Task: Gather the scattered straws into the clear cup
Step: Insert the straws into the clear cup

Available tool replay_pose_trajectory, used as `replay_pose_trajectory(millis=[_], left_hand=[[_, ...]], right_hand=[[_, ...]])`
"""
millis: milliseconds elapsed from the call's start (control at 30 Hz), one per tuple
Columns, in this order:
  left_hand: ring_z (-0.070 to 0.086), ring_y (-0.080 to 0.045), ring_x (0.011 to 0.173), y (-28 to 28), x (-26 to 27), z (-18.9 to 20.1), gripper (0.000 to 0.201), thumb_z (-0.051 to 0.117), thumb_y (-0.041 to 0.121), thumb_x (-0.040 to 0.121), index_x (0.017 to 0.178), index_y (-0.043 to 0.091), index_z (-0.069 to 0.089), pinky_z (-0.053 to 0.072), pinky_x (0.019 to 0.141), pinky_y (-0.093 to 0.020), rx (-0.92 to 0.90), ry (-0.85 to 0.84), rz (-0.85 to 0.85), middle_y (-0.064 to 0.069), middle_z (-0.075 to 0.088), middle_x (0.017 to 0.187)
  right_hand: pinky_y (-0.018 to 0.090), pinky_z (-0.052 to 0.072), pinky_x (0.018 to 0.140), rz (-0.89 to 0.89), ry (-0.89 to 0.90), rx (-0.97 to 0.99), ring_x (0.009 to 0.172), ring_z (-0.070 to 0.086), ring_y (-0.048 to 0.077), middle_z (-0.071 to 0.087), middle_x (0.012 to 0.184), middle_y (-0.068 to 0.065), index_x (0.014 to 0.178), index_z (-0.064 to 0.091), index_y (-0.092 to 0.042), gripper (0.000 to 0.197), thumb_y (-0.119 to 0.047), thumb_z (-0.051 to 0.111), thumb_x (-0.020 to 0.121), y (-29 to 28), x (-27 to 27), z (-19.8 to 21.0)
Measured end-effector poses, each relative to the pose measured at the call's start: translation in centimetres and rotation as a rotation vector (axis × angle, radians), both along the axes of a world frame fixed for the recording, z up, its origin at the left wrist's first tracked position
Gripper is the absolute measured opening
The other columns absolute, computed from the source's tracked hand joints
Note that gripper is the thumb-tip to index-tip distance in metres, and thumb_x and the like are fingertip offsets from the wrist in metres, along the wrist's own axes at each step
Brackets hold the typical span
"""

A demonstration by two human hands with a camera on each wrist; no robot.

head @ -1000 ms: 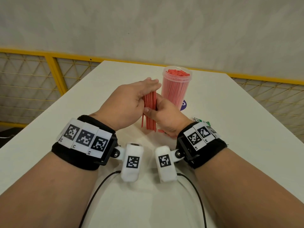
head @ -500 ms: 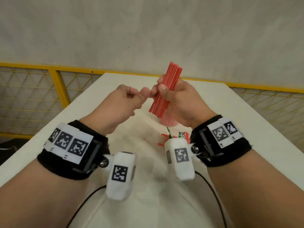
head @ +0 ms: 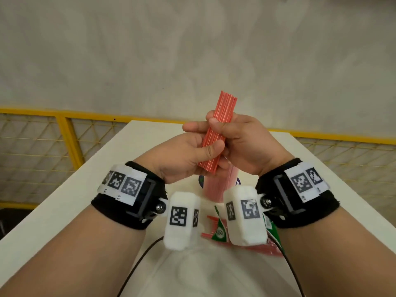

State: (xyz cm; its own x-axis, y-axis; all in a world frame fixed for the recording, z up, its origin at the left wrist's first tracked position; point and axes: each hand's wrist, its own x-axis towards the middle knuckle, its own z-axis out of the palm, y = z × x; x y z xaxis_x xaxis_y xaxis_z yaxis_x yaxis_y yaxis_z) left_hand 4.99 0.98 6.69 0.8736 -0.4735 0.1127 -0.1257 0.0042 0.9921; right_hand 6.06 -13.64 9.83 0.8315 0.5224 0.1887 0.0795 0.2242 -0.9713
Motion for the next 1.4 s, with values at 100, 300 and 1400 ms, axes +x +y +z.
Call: replay_pose_trajectory(millis=[100, 300, 1400], left_hand=[[0.055, -0.009, 0.053, -0.8, 0.5, -0.8, 0.031, 0.057, 0.037, 0.08, 0.094, 0.01, 0.056, 0.048, 0.047, -0.022, -0.152, 0.043, 0.078, 0.004, 0.058, 0.063], [0.04, -0.006, 0.048, -1.0, 1.4, -2.4, 0.029, 0.057, 0.038, 0.082, 0.097, 0.014, 0.054, 0.029, 0.039, -0.017, -0.229, 0.046, 0.2, 0.005, 0.052, 0.063], [0.049, -0.011, 0.046, -1.8, 1.1, -2.5, 0.019, 0.057, 0.035, 0.095, 0.109, 0.023, 0.061, 0.034, 0.039, -0.02, -0.141, -0.097, 0.374, -0.002, 0.071, 0.077]], right_hand=[[0.033, 0.044, 0.053, -0.103, -0.064, -0.064, 0.066, 0.053, 0.032, 0.07, 0.108, 0.016, 0.105, 0.054, -0.01, 0.01, -0.013, 0.052, 0.096, -0.4, 1.5, -0.1], [0.033, 0.053, 0.064, -0.466, -0.234, -0.14, 0.081, 0.071, 0.016, 0.072, 0.083, 0.001, 0.12, 0.057, -0.017, 0.039, -0.019, 0.073, 0.085, -1.8, 3.2, -0.9], [0.03, 0.056, 0.06, -0.534, -0.166, 0.059, 0.072, 0.072, 0.023, 0.067, 0.094, 0.028, 0.109, 0.067, -0.012, 0.03, 0.001, 0.07, 0.083, -2.2, 2.6, -1.2]])
